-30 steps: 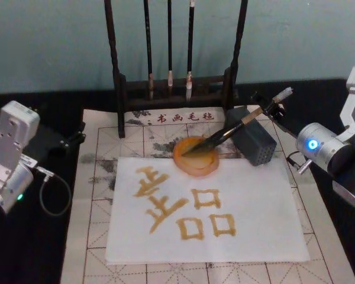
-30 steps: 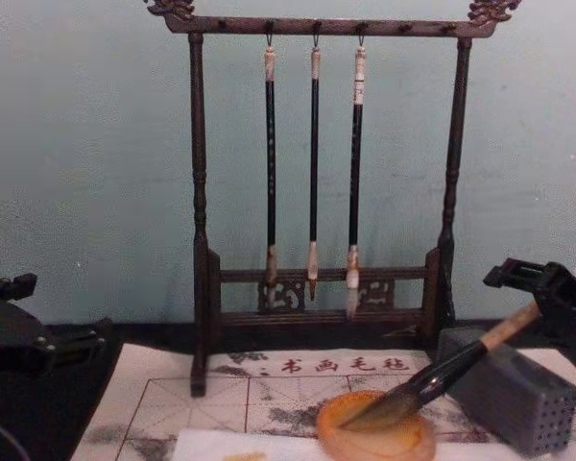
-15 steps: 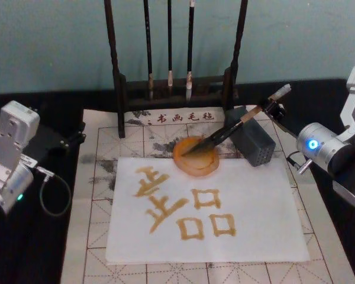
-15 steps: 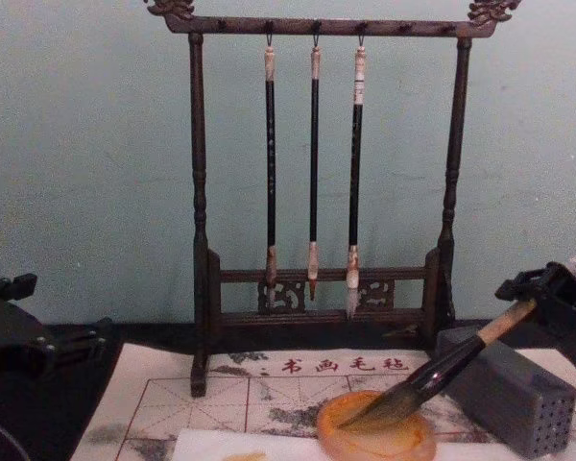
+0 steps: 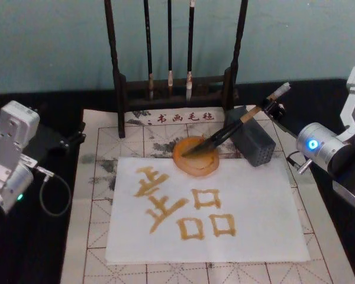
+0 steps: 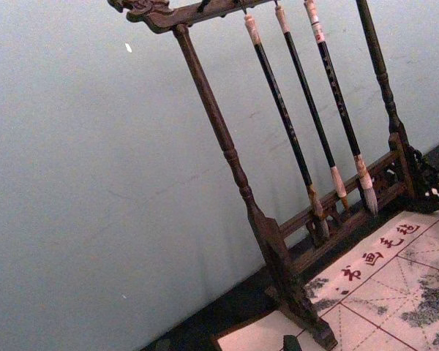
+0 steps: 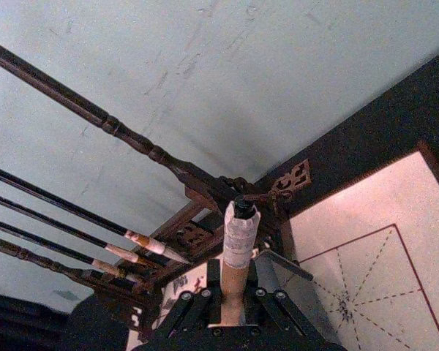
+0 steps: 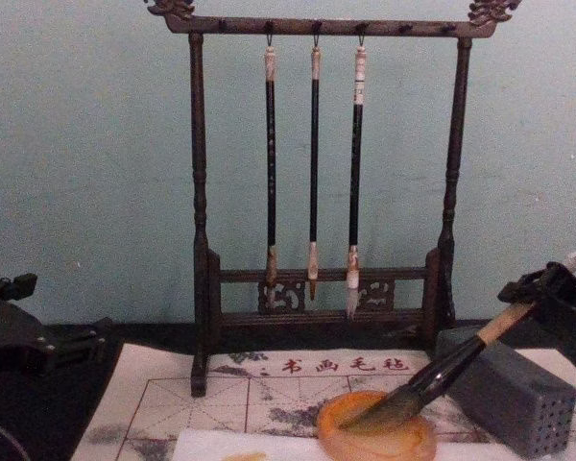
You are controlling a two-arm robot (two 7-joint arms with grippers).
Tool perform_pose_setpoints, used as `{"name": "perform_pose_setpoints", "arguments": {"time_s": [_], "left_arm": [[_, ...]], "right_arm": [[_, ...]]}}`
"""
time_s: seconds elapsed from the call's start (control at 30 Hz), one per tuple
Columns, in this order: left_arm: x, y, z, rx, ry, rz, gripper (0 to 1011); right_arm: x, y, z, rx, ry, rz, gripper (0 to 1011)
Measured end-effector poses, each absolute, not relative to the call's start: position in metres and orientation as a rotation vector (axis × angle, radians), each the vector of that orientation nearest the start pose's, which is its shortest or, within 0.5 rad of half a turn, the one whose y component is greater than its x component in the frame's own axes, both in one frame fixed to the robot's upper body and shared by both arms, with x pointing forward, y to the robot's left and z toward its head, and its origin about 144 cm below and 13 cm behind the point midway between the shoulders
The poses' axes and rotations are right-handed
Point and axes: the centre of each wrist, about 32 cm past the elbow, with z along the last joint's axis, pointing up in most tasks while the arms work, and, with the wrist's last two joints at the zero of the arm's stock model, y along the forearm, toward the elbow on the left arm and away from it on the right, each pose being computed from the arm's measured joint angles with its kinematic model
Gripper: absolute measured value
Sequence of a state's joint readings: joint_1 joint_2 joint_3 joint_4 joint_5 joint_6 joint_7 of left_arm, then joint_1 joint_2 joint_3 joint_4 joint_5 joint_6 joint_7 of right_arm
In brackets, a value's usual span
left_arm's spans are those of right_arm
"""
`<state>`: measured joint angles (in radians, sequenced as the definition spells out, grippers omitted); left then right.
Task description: Pick up the brush from the inkstone, write on the paper, then place the brush back to its original position.
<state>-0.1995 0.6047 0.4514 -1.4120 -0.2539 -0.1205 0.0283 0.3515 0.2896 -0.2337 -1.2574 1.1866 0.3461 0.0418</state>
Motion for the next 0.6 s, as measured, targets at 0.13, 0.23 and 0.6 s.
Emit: {"name": "perform_pose_setpoints", "arguments": {"time_s": [0.13,0.23,0.6], "left_arm": [[0.4886,0.3097,1.1398,0.305,-0.285,1.248,1001],[0.4886,0.3097,1.1398,0.305,-0.285,1.248,1001],[0.4886,0.3097,1.1398,0.304,-0.285,1.248,1001]], "right_arm": [[0.5512,-0.2693,1.1665,0.332,0.898,-1.167,182],[0.5512,-0.2693,1.1665,0.332,0.898,-1.168,182],[0.5501,-0.2696,1.1699,0.346,0.872,-1.160,182]]}}
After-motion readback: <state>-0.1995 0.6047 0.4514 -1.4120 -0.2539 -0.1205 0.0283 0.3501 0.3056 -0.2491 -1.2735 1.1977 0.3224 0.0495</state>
